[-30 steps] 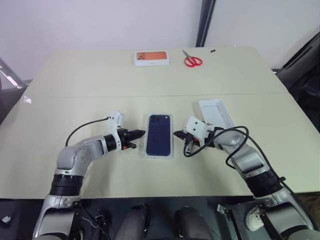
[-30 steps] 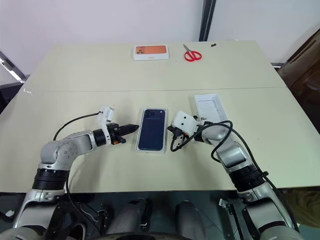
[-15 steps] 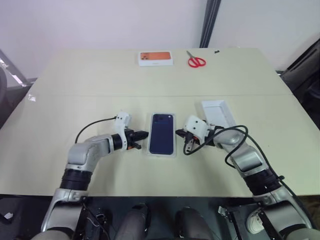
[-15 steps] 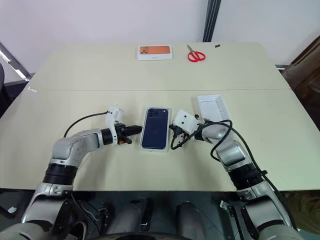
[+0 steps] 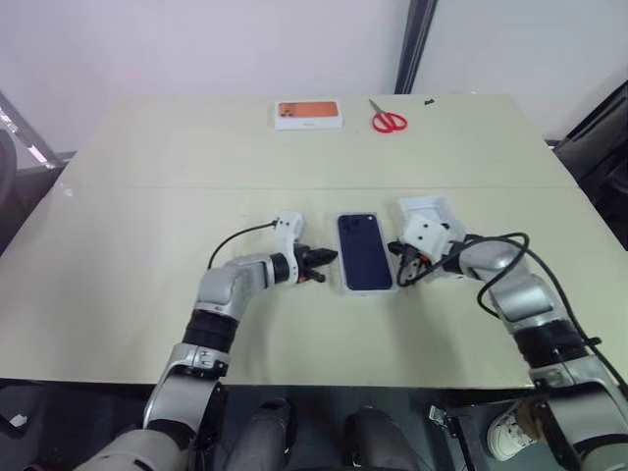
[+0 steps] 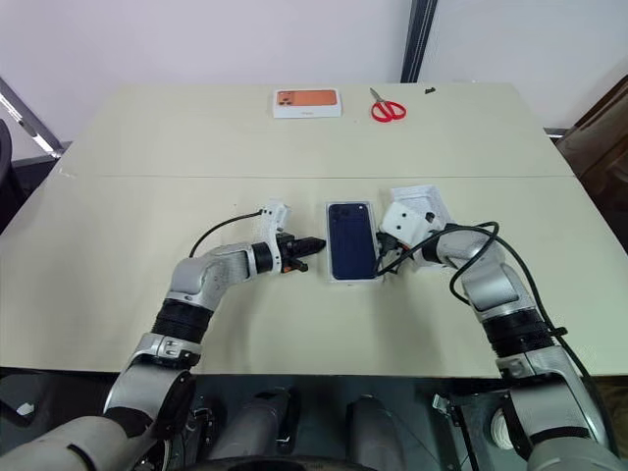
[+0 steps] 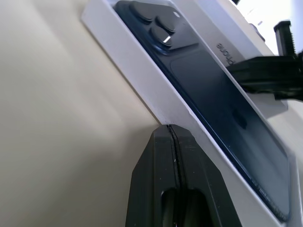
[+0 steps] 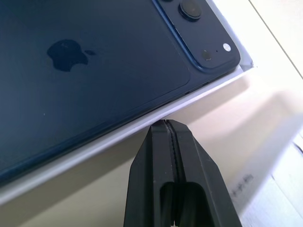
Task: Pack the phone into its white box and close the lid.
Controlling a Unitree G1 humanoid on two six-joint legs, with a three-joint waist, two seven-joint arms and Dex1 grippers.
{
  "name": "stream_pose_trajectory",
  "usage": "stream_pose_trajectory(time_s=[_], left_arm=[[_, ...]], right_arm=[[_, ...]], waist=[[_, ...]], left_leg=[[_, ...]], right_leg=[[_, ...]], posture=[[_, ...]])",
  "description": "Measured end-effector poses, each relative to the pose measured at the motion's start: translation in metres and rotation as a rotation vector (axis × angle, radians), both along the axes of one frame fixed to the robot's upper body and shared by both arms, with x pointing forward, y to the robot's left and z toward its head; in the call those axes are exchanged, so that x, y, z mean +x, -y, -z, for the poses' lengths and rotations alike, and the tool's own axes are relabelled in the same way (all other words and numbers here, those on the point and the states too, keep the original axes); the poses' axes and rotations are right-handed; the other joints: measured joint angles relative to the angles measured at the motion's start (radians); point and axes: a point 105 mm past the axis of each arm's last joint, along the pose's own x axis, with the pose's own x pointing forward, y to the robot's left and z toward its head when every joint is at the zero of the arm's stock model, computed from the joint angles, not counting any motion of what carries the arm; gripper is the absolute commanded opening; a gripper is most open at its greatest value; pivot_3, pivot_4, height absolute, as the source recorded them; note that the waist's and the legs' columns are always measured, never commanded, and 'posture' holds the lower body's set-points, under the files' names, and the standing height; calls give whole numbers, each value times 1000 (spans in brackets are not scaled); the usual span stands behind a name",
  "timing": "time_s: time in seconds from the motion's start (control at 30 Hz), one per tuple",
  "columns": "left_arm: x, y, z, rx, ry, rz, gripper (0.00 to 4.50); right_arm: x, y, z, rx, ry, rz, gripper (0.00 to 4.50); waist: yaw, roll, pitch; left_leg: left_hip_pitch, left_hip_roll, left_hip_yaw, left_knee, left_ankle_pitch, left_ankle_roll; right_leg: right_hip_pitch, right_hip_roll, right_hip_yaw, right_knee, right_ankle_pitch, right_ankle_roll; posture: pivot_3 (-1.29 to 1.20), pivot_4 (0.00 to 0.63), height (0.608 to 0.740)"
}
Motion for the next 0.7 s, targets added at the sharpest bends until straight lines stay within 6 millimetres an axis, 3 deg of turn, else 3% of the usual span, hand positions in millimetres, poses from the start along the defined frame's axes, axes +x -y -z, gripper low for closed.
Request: stream_pose_trajectory(time_s=[0.2,0.43,0.5,0.53,0.6,0.7], left_arm=[[11,-9,-4,17,15,17,30],[0,-19,-2,30,51,80,30],[0,-25,-4,38,63,72,0],[2,-28,-5,40,70,64,259],[6,-38,-13,43,105,38,924],[8,-51,-28,56,174,31,2344]], right_arm=[[-2,-1,-1,-3,2,-26,0],[-3,-3,-2,3,-5,-42,0],[-5,-4,-5,43,-31,-40,552],[-5,-4,-9,69,-42,-33,923],[-7,-2,-19,99,-38,-23,1904],[-8,1,-34,111,-1,-6,3430]], waist=[[-7,0,0],[-24,0,0],[-25,0,0],[-25,0,0],[-26,0,0],[-25,0,0]], left_leg=[[0,0,0,-1,0,0],[0,0,0,-1,0,0],[0,1,0,-1,0,0],[0,1,0,-1,0,0],[0,1,0,-2,0,0],[0,1,0,-2,0,0]], right_leg=[[-1,0,1,0,0,0],[-1,0,1,0,0,0],[-2,0,1,0,0,0],[-2,0,1,0,0,0],[-2,0,1,0,0,0],[-2,0,1,0,0,0]], posture=[[0,150,734],[0,150,734],[0,150,734],[0,150,734],[0,150,734],[0,150,734]])
